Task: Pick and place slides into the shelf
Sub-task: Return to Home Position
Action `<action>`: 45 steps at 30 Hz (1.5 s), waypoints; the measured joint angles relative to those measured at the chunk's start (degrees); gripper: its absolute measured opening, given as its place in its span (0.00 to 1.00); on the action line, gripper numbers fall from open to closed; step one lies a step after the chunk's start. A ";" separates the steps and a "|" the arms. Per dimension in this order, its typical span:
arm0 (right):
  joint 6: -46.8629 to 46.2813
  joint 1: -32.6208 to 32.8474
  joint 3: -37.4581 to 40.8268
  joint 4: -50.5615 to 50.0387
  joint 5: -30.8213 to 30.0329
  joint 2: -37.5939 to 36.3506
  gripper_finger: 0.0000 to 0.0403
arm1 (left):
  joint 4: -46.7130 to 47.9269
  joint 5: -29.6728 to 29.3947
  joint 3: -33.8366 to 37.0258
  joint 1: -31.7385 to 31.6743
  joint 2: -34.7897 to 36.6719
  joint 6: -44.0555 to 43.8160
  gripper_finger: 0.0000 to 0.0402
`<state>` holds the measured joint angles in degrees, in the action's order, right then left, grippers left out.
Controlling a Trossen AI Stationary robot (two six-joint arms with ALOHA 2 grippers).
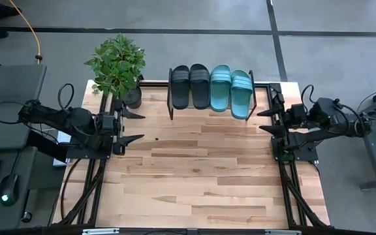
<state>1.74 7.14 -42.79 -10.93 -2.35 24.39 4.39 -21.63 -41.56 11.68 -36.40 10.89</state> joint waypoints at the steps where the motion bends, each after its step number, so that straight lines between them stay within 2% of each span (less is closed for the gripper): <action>1: -0.02 0.02 1.41 1.15 0.00 -0.85 0.50 | -0.68 -0.02 0.83 -1.09 -0.02 -0.56 0.71; 5: -0.30 0.00 4.84 5.18 -1.15 -3.56 0.50 | -1.80 2.12 3.94 -6.66 -0.11 -3.52 0.71; 7: -1.72 -0.02 4.73 4.68 -2.02 -4.49 0.50 | -2.78 6.49 5.10 -9.73 -0.09 -4.08 0.71; 11: -1.37 0.00 4.60 2.17 1.72 -5.63 0.50 | -8.28 18.17 7.87 -13.84 -0.11 -3.20 0.71; 13: -0.73 0.00 4.62 1.03 2.08 -5.76 0.50 | -9.90 20.16 8.69 -15.15 -0.09 -2.42 0.71; 22: -0.04 -0.02 6.48 -0.32 1.94 -5.82 0.50 | -11.70 19.69 12.29 -18.13 -0.11 -3.79 0.71; 31: 0.88 -0.02 12.15 7.12 0.98 -7.41 0.50 | -23.46 19.70 17.99 -18.05 -0.07 -3.81 0.71; 40: 1.81 -0.04 19.13 12.46 -1.44 -14.45 0.50 | -24.38 19.79 18.84 -18.05 -0.07 -3.80 0.71; 45: 2.05 -0.02 21.83 12.46 -0.63 -19.02 0.50 | -24.34 22.89 18.84 -18.07 -0.07 -3.39 0.71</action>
<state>3.79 7.11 -20.96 1.53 -2.98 5.37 -19.95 1.26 -22.72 -6.39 -36.47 7.51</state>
